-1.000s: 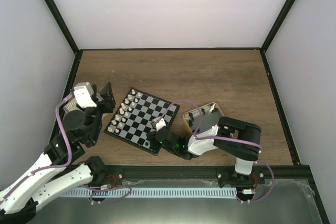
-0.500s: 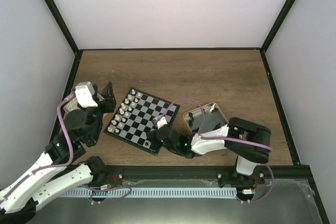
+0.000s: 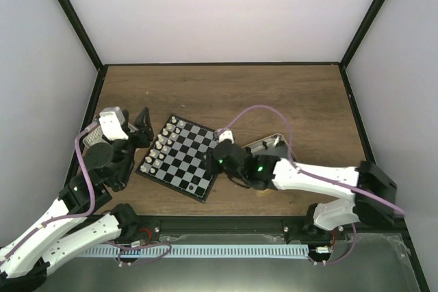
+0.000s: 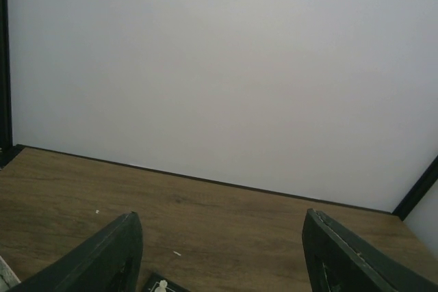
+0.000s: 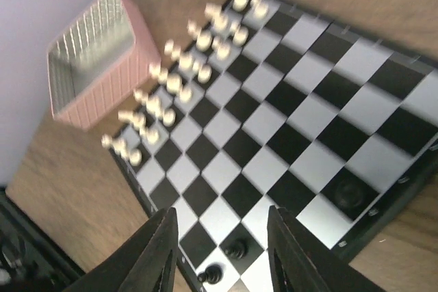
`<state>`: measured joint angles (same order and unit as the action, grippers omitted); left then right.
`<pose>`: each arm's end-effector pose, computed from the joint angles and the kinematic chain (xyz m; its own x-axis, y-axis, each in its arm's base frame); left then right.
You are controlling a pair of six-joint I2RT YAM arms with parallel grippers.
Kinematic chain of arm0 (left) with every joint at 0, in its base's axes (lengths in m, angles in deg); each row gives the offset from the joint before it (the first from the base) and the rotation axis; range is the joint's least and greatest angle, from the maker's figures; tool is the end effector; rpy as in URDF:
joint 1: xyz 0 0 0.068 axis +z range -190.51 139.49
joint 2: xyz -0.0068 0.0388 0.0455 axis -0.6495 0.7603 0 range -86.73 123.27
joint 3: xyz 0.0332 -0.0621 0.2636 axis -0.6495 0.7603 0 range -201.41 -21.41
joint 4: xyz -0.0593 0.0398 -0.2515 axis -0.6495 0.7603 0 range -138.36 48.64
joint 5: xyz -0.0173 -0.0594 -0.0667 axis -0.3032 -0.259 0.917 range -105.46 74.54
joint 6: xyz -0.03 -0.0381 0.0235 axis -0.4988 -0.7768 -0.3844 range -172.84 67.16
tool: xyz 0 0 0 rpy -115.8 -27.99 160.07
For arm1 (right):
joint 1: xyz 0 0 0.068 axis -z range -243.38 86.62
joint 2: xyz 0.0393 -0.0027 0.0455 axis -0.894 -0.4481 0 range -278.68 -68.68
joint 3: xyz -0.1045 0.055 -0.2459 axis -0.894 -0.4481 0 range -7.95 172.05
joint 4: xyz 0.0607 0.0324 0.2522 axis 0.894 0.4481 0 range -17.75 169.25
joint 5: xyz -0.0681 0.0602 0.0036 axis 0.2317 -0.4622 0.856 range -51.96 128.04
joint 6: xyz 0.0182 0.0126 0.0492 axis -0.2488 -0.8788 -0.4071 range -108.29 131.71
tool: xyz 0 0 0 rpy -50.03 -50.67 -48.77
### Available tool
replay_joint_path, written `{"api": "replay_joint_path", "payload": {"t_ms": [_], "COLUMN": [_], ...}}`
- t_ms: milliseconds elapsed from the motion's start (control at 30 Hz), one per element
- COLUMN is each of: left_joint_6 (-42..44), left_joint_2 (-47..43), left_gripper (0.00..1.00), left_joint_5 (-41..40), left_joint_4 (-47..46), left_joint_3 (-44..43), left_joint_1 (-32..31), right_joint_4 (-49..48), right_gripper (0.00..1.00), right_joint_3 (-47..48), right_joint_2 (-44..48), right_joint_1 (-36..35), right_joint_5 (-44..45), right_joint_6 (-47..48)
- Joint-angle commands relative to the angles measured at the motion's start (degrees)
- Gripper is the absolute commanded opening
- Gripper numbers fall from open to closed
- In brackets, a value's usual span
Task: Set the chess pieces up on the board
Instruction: Place the chess piece on the chessboard, then pick up the chess piece from the storage box.
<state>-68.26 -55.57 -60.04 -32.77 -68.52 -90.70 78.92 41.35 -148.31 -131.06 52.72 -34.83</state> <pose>0.0912 -0.0705 0.3758 -0.0222 -0.2694 -0.9628 0.0955 0.9580 -0.2703 0.1227 0.2749 0.2360 -0.7510 0.0195 -0.6600 -0.3968 0.7856 0.4747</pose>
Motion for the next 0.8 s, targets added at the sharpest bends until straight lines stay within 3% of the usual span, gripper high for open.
{"api": "replay_joint_path", "payload": {"t_ms": [0, 233, 333, 433, 567, 767], "left_joint_6": [-1.7, -3.4, -4.4, -4.5, -3.0, -1.7], "left_joint_2": [-0.2, 3.0, 6.2, 9.6, 15.3, 25.0], "left_gripper": [0.67, 0.76, 0.87, 1.0, 1.0, 1.0], "left_joint_5": [3.0, 7.6, 11.3, 15.5, 20.5, 28.5], "left_joint_4": [0.7, 0.4, 1.0, -0.1, -5.0, -11.1], "left_joint_3": [0.3, 1.8, 1.7, 2.3, 4.6, 3.7], "left_joint_1": [0.1, 0.1, 0.1, 0.1, 0.2, 0.9], "right_joint_4": [15.9, 26.9, 27.4, 25.1, 21.4, 15.8], "right_gripper": [0.4, 0.46, 0.46, 0.38, 0.33, 0.36], "right_joint_3": [5.9, 7.8, 5.7, 2.0, -2.5, -6.3], "right_joint_2": [6.7, 10.2, 10.4, 9.8, 7.4, 4.0], "right_joint_1": [5.3, 20.0, 26.0, 32.7, 37.9, 39.5], "right_joint_5": [2.6, -1.2, -3.9, -9.9, -15.4, -20.2], "right_joint_6": [-1.1, 1.0, 3.1, 6.1, 8.8, 12.5]}}
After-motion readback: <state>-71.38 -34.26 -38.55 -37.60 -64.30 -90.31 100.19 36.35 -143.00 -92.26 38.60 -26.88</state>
